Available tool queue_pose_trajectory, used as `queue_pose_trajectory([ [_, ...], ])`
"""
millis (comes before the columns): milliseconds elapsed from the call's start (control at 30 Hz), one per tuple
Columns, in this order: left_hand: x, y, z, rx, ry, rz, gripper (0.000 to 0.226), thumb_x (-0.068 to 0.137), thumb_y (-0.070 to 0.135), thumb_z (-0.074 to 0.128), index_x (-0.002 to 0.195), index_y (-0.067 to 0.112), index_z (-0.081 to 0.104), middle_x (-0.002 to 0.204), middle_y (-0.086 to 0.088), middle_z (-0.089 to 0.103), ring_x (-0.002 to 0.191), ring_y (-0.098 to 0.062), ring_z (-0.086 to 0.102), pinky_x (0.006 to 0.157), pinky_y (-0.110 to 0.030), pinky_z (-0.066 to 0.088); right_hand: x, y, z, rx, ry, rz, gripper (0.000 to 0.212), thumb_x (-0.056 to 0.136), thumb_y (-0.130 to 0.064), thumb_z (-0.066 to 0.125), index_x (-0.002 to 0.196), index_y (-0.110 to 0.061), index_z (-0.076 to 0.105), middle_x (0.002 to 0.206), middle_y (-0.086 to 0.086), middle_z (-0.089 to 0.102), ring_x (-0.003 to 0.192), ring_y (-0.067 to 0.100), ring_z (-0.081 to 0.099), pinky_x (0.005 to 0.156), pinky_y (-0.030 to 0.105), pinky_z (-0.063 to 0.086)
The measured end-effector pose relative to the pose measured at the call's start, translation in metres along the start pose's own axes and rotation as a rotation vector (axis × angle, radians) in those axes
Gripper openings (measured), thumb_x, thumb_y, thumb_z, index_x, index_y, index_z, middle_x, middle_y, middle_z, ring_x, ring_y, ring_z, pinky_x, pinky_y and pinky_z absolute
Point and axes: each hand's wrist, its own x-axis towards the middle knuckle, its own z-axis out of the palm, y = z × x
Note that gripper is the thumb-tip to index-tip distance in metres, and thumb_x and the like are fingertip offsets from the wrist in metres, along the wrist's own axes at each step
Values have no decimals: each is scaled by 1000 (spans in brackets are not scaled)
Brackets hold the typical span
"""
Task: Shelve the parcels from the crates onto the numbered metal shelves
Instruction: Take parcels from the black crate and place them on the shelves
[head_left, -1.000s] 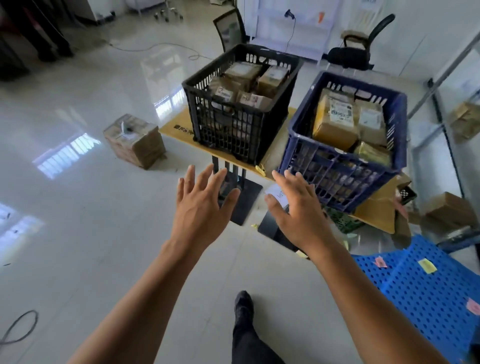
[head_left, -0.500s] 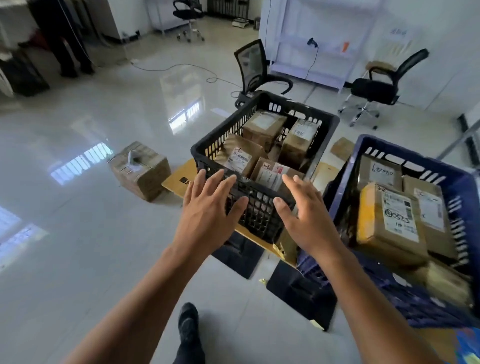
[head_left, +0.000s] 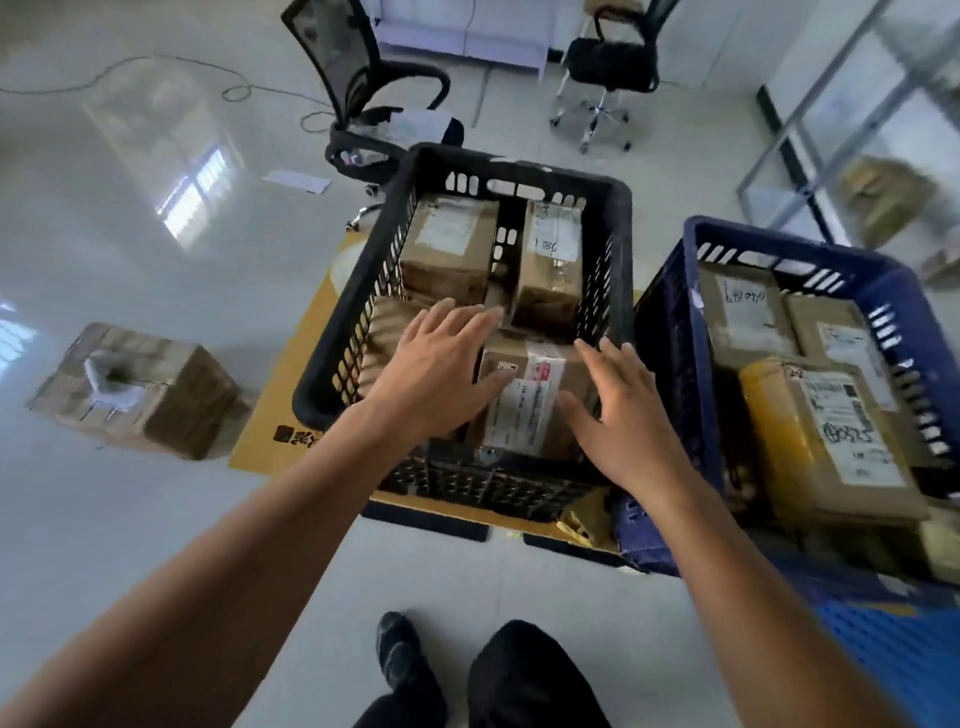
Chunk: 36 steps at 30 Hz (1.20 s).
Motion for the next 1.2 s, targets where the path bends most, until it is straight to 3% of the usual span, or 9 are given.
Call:
queue_pose_trajectory([
  [200,89,-9,28,86,-274,159,93,90,76,51,163,29,18,171,0,17,158,-26,10,126,-47,9,21,17,17,-146,59,37,74,103,-57,46,165,-25,22,174,7,17,162,21,-4,128,50,2],
  [333,111,-14,45,165,-437,210,95,88,78,50,163,30,16,171,-1,17,157,-25,15,126,-49,6,30,22,15,-191,29,10,80,97,-66,33,165,-25,22,173,5,21,162,21,-8,126,50,-6],
  [467,101,-16,57,253,-420,279,89,87,80,43,159,31,27,164,3,37,151,-19,35,124,-54,-10,34,22,14,-238,32,4,77,100,-59,44,165,-24,23,172,4,26,162,21,-10,127,51,-7],
  [567,89,-16,56,218,-356,311,83,87,78,46,156,32,34,158,5,45,149,-16,37,126,-53,-10,33,20,13,-241,7,14,77,101,-55,50,165,-22,24,172,3,25,161,21,-13,128,52,-6],
  [667,74,-22,55,170,-326,384,76,88,72,58,154,41,35,161,4,37,154,-21,25,128,-50,-7,31,19,12,-293,-32,19,72,101,-56,50,161,-20,34,172,3,25,161,22,-16,128,55,-8],
  [833,72,-29,48,189,-440,372,76,86,71,63,146,54,20,169,-23,13,158,-36,9,123,-46,-16,32,17,5,-380,-137,6,65,97,-68,45,145,-26,57,169,1,33,157,24,-28,124,62,-16],
  [1000,99,-25,45,308,-530,396,106,75,86,56,155,32,11,157,-17,40,151,-34,31,115,-63,-22,32,14,6,-446,-153,21,67,94,-70,42,145,-29,58,165,0,39,158,30,-24,124,65,-13],
  [1100,110,-25,41,274,-562,406,113,69,88,61,155,35,12,146,-13,49,143,-28,41,113,-62,-24,32,15,6,-362,-140,25,61,95,-67,48,145,-31,57,168,0,33,158,24,-27,124,60,-16],
  [1200,111,-30,32,202,-518,401,112,65,90,61,153,39,16,147,-7,47,143,-26,40,117,-62,-23,32,15,2,-151,-42,37,71,94,-68,43,155,-31,46,172,-1,24,160,17,-16,126,50,-17],
])
